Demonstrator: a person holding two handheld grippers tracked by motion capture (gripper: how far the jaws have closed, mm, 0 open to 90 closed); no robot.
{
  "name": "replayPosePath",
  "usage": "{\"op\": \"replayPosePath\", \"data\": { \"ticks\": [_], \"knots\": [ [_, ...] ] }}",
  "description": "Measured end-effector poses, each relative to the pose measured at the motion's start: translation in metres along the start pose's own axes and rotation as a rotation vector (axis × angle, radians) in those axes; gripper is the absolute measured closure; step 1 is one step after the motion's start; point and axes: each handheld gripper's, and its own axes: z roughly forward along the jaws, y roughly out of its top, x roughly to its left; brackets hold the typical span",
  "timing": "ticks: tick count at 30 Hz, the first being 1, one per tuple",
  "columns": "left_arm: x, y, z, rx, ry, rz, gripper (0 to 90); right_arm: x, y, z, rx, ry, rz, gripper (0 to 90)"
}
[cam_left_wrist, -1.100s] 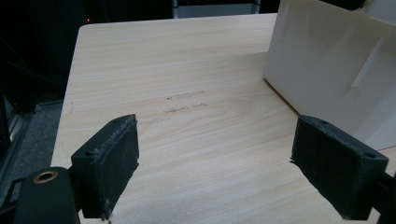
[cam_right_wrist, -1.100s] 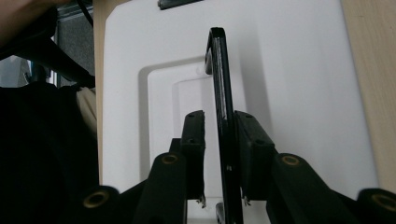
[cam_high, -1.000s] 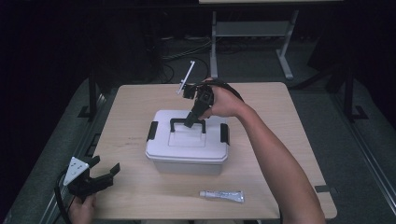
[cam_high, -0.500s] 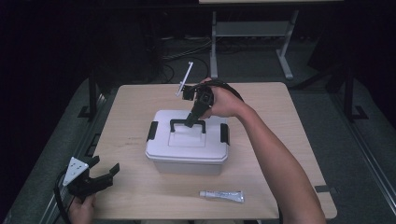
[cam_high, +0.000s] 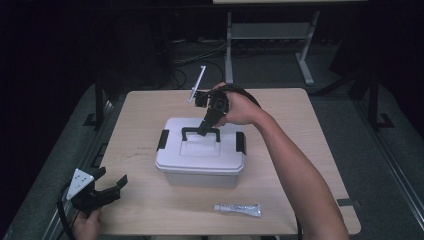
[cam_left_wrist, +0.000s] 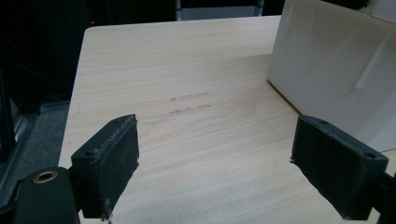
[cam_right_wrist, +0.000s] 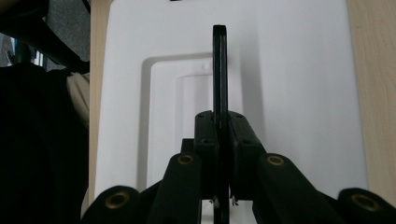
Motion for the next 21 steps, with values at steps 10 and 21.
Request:
{"op": "replayPosePath", "data": {
  "ticks": [10, 21],
  "knots": [
    [0.0, 0.0, 0.0, -0.002, 0.001, 0.0, 14.1, 0.002, 0.0, -0.004, -0.007, -0.009, -0.006, 83.6],
    [0.0, 0.0, 0.0, -0.002, 0.0, -0.003, 14.1, 0.005, -0.004, -0.017, -0.043, -0.025, -0.01, 83.9]
  ]
}}
